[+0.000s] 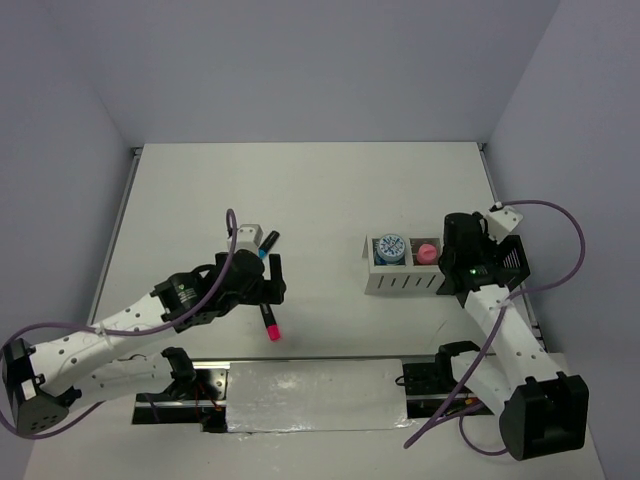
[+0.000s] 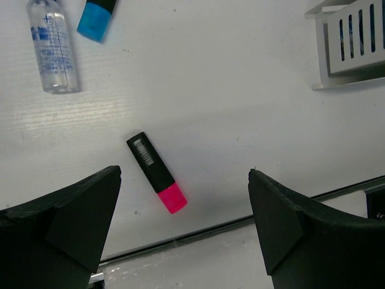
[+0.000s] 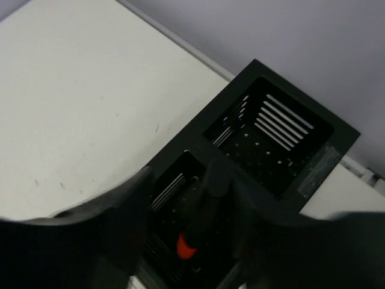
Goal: Sort the stationery into containers
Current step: Place the pen in the storage box, then pick up the pen from the center of the board.
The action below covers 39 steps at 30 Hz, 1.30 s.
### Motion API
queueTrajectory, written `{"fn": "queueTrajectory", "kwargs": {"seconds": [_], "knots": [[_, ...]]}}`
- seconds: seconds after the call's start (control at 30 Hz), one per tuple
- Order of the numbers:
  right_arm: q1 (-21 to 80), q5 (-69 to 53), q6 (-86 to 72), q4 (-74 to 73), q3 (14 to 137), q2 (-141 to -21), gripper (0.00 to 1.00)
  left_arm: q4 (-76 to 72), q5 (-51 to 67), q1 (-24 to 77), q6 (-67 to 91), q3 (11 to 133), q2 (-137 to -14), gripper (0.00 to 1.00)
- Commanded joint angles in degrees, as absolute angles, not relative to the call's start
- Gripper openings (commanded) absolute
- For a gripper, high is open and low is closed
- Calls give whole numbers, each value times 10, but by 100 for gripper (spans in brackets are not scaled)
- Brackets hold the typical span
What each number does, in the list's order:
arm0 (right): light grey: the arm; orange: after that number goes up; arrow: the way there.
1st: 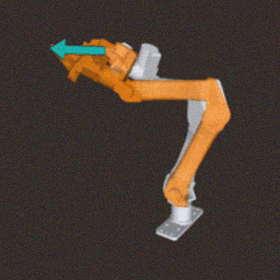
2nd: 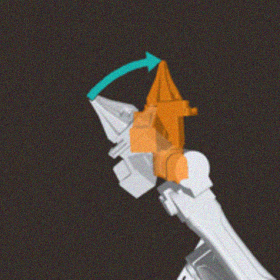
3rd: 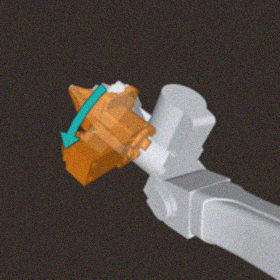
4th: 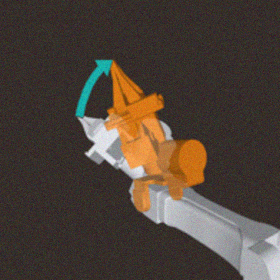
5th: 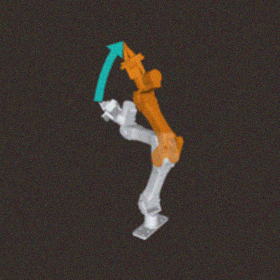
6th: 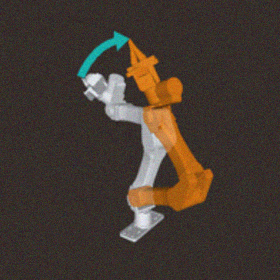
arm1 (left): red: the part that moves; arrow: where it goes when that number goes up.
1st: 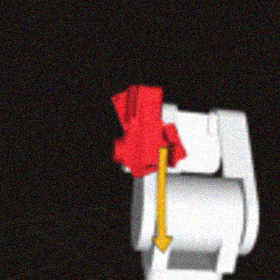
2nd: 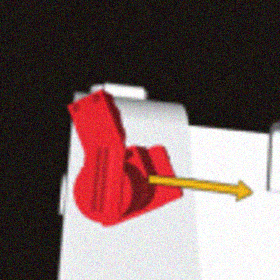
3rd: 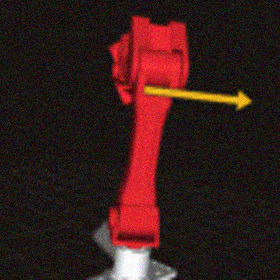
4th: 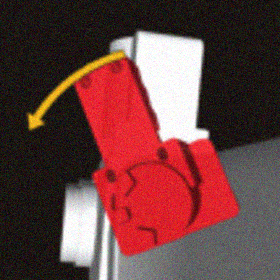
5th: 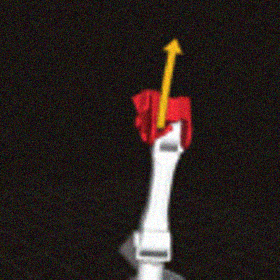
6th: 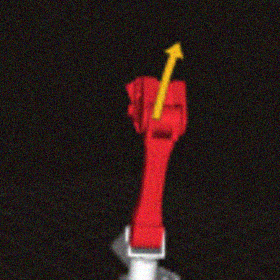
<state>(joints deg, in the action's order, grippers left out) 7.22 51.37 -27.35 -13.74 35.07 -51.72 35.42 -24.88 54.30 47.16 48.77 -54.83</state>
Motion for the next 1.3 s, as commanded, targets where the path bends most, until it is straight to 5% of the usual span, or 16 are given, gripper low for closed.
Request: {"fn": "queueTrajectory", "kwargs": {"seconds": [0.0,0.07,0.13,0.57,1.0,1.27], "knots": [[69,496,-280,-91,351,-525,63,374,-258,542,513,471,-525,99],[69,485,-288,-104,358,-525,90,381,-257,542,525,460,-517,99],[69,473,-294,-119,363,-514,100,387,-248,543,543,455,-517,99],[233,367,-257,-222,462,-417,100,363,-229,567,740,370,-573,98],[302,249,-245,-232,477,-402,100,304,-240,554,745,410,-768,83],[307,232,-241,-238,486,-379,100,308,-220,555,772,404,-814,64]]}}
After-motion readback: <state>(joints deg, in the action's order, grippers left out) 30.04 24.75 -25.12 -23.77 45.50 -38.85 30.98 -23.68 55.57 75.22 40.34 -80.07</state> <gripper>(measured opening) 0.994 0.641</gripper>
